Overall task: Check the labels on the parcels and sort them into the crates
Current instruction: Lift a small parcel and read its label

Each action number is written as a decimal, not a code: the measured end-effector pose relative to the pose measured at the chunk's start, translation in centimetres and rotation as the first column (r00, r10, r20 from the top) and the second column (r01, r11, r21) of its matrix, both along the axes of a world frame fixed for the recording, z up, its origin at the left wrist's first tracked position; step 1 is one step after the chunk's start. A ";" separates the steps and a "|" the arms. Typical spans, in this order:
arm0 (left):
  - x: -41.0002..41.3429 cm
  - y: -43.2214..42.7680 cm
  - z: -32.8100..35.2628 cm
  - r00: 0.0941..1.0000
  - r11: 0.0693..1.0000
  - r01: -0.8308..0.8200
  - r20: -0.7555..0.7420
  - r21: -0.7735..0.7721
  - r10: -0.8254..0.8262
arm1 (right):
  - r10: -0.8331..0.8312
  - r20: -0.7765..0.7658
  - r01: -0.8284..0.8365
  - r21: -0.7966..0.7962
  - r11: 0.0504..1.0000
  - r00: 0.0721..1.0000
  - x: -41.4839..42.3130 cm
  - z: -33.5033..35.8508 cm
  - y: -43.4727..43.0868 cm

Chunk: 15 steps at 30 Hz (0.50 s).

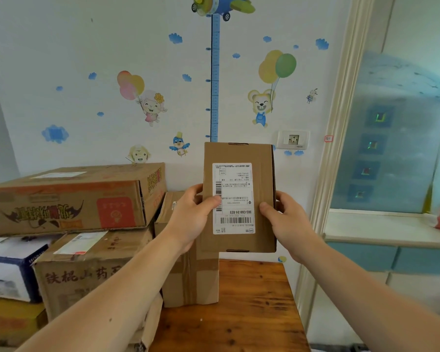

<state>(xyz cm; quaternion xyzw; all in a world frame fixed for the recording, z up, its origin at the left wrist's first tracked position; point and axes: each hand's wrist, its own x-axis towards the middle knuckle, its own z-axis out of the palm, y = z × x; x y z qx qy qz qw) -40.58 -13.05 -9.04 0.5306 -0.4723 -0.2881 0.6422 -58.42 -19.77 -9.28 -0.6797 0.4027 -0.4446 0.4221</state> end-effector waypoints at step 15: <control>0.2 0.5 -3.1 0.991 0.987 0.133 -0.011 0.091 -0.132 | -0.121 -0.024 0.123 0.084 0.989 0.992 -0.9 -2.8 3.2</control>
